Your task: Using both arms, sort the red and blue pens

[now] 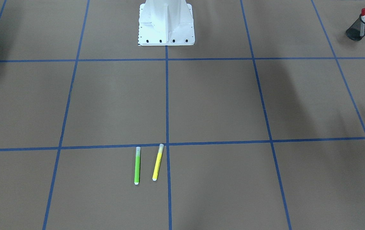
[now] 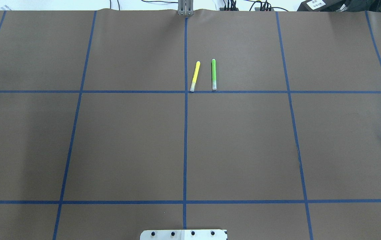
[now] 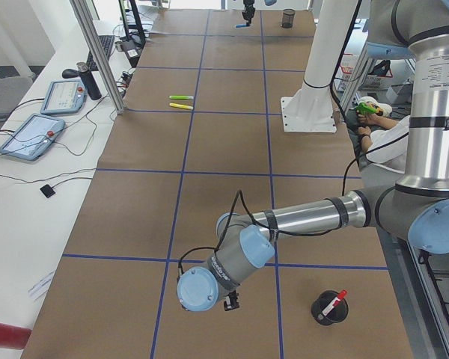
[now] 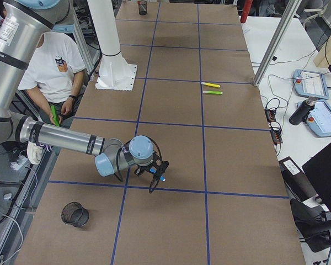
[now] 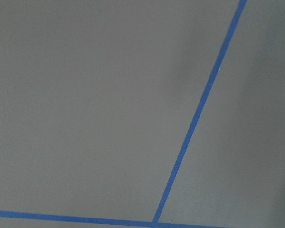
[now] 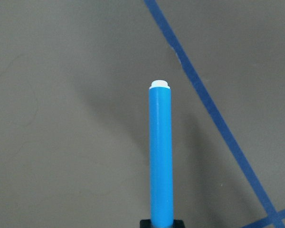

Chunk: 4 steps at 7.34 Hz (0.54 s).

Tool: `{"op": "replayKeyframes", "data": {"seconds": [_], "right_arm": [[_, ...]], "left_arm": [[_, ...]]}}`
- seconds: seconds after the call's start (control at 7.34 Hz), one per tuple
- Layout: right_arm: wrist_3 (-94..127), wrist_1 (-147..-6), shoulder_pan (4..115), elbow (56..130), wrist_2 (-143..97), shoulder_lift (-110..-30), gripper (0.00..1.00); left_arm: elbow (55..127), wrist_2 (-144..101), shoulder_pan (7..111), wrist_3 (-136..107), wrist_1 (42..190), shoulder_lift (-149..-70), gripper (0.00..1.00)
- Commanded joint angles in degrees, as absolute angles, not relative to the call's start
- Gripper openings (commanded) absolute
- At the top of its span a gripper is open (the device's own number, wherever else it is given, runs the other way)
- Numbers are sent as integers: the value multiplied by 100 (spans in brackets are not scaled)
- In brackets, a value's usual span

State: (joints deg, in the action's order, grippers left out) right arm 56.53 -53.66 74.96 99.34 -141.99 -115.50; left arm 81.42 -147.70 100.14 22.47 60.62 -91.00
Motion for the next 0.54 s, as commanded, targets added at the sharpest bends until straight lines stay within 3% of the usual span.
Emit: {"op": "replayKeyframes", "data": {"seconds": [0.0, 0.41], "right_arm": [[4786, -5396, 7856, 9670, -13477, -11540, 0], [3036, -5414, 8454, 9063, -13096, -11531, 0]], "left_arm": [[8147, -14774, 9958, 2241, 6466, -9430, 100], [8113, -14774, 9624, 1323, 7590, -9711, 100]]}}
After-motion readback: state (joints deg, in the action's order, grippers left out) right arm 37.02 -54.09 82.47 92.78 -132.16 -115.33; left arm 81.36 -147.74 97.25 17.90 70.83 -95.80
